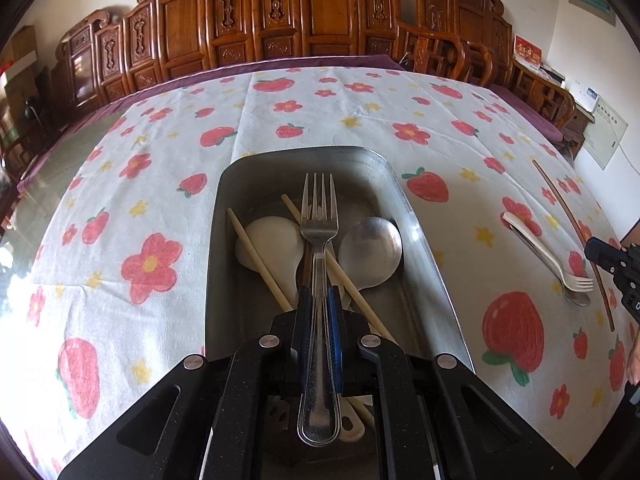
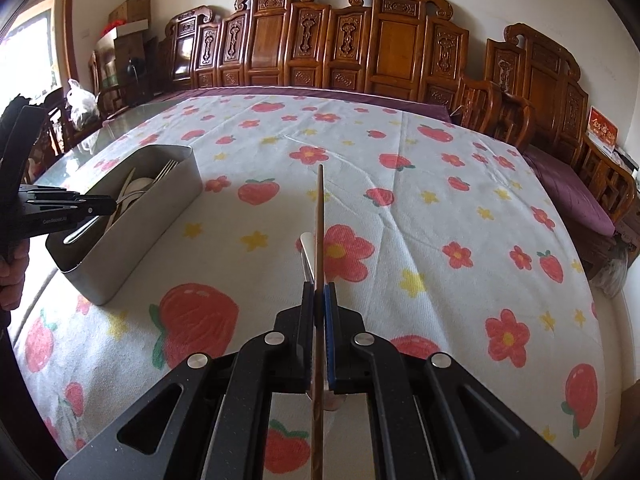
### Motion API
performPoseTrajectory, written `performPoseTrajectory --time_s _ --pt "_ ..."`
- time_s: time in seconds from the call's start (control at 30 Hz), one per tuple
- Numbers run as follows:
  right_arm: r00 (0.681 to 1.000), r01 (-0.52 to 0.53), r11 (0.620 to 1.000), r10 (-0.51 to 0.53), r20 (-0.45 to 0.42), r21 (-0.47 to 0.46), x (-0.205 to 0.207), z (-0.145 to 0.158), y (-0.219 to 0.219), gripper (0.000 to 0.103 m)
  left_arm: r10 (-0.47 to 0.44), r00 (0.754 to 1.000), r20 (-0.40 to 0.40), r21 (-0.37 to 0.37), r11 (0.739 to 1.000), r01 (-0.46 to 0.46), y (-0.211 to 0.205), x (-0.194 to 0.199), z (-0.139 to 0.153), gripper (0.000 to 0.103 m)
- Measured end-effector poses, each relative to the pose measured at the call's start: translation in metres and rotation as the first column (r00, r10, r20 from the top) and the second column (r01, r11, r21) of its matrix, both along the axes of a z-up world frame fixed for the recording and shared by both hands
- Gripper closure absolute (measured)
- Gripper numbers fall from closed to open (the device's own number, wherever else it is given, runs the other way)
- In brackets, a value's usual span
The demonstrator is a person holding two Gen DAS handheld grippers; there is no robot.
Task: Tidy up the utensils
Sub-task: 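Carry the metal fork into the metal tray and open the left tool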
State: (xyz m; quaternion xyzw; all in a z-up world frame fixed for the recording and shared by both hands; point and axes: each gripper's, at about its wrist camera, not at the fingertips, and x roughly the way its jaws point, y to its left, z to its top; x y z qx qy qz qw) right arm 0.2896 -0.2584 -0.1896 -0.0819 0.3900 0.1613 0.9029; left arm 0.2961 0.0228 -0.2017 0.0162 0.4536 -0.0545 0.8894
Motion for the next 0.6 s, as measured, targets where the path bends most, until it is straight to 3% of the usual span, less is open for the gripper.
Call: performPoseTrajectory --time_s 0.2,0.6 --pt "1.000 0.010 1.000 -0.010 0.005 0.006 -0.002 0.003 -0.001 0.097 0.000 1.000 -0.010 0.002 1.000 0.000 0.001 0.001 0.000 0.095" --pt "0.999 0.032 0.998 -0.033 0.013 0.052 -0.008 0.034 0.007 0.097 0.006 0.997 0.079 -0.048 0.999 -0.002 0.026 -0.017 0.035 0.095"
